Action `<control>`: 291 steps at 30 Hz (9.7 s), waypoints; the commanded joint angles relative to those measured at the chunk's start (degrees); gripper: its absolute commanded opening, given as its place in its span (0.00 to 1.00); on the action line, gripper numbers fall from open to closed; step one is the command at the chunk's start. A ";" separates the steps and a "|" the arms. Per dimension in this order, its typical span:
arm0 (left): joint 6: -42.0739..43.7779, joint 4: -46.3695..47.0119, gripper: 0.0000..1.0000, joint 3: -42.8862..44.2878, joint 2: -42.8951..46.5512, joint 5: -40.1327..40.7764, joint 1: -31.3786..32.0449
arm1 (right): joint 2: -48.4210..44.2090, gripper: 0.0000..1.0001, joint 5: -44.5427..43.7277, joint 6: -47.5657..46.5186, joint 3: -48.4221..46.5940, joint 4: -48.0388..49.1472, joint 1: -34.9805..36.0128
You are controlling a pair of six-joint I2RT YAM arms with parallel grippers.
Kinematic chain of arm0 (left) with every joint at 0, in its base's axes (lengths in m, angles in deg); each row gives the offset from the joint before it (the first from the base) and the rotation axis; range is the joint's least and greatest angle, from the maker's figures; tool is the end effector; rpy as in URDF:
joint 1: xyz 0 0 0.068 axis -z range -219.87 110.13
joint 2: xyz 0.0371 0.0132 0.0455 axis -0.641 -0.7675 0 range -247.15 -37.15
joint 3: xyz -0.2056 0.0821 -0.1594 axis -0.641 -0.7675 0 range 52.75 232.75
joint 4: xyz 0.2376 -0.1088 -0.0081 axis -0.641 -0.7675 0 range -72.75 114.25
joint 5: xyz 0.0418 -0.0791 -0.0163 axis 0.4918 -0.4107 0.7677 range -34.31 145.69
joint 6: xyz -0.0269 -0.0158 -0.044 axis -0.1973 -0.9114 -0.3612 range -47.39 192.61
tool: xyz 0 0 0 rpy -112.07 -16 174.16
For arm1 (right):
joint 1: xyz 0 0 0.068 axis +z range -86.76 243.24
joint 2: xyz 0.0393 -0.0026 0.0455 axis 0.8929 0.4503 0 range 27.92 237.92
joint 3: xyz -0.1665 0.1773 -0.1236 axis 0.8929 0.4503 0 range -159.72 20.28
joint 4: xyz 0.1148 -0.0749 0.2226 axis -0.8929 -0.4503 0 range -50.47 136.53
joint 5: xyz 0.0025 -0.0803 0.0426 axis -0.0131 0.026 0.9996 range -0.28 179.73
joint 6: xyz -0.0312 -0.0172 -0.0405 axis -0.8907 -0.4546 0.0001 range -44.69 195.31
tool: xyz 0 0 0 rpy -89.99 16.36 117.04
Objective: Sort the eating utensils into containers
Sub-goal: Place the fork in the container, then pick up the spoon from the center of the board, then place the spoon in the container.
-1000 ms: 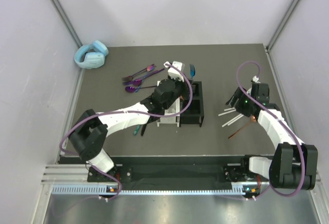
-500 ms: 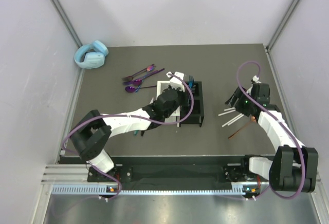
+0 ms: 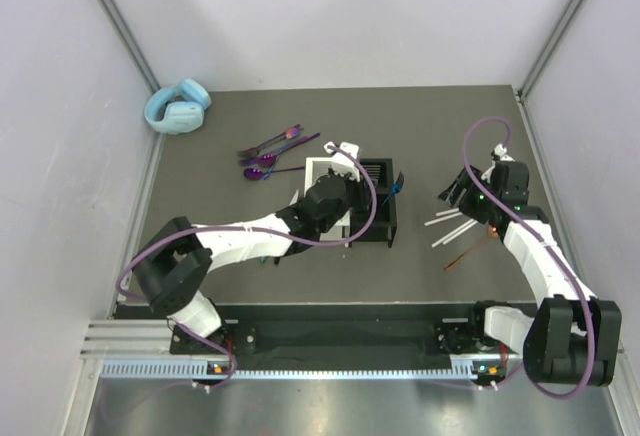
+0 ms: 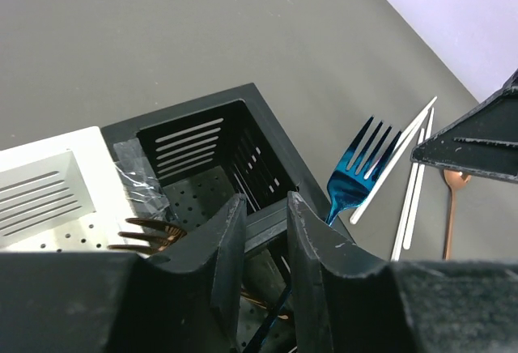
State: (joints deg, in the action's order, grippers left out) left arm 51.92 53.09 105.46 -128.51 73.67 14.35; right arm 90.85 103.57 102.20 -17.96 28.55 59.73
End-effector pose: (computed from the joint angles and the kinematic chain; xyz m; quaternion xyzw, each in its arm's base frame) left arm 0.2203 -0.2867 0.2529 0.1215 0.7525 -0.2920 0.5777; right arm 0.2274 -0.0055 0.2271 0.1917 0.8901 0.1888 0.3678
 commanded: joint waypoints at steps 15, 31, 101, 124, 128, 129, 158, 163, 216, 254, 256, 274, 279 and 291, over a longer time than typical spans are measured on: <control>1.80 -24.51 0.57 9.42 13.92 22.89 -8.14 | -3.96 0.68 3.12 -0.53 1.50 4.88 -0.18; 3.11 -35.79 0.71 24.27 -5.05 6.38 -32.59 | -1.50 0.68 3.47 -0.09 2.03 4.97 -0.18; 5.31 -37.98 0.49 47.93 -40.66 -0.13 -37.43 | 1.66 0.68 3.29 -1.23 2.73 4.35 -0.18; 3.55 -29.99 0.00 32.03 -24.06 -9.62 -37.34 | 2.89 0.68 3.99 -0.53 3.70 6.02 -0.18; 4.60 -27.54 0.00 29.04 -19.75 -12.96 -37.25 | 2.81 0.68 3.99 -0.35 3.70 6.11 -0.18; 4.78 -26.83 0.00 27.55 -19.13 -13.14 -37.17 | 2.81 0.68 4.00 -0.26 3.70 6.11 -0.18; 2.05 -1.60 0.00 0.38 2.49 0.74 -31.54 | 2.28 0.68 4.17 -0.35 3.79 5.59 -0.18; 1.53 -0.89 0.00 -1.99 7.31 2.06 -31.28 | 2.54 0.68 4.17 -0.35 3.70 5.85 -0.18; -6.12 -13.37 0.00 2.22 24.99 -22.28 -23.99 | 0.34 0.69 4.61 0.53 1.15 5.50 -0.10; 2.13 -2.92 0.00 4.59 14.46 -12.27 -15.72 | 1.05 0.69 4.61 0.44 0.89 5.15 -0.10; 3.37 -2.65 0.00 5.91 12.61 -10.86 -15.89 | 1.05 0.69 4.61 0.26 0.80 5.06 -0.10; 4.51 1.40 0.00 15.67 -4.89 -13.85 -24.51 | 2.45 0.69 4.35 -0.79 0.45 4.18 -0.10; 3.73 0.95 0.00 15.41 -5.51 -15.08 -24.51 | 2.98 0.69 4.43 -0.70 0.62 4.62 -0.10; 0.65 2.36 0.00 5.48 -1.02 -16.13 -23.72 | 3.68 0.69 4.96 -0.35 1.15 5.85 -0.10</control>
State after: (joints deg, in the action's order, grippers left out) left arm 53.43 51.21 112.47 -133.25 58.10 -9.94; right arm 94.42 107.86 102.31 -15.10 32.07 59.73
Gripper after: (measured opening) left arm 0.026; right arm 0.687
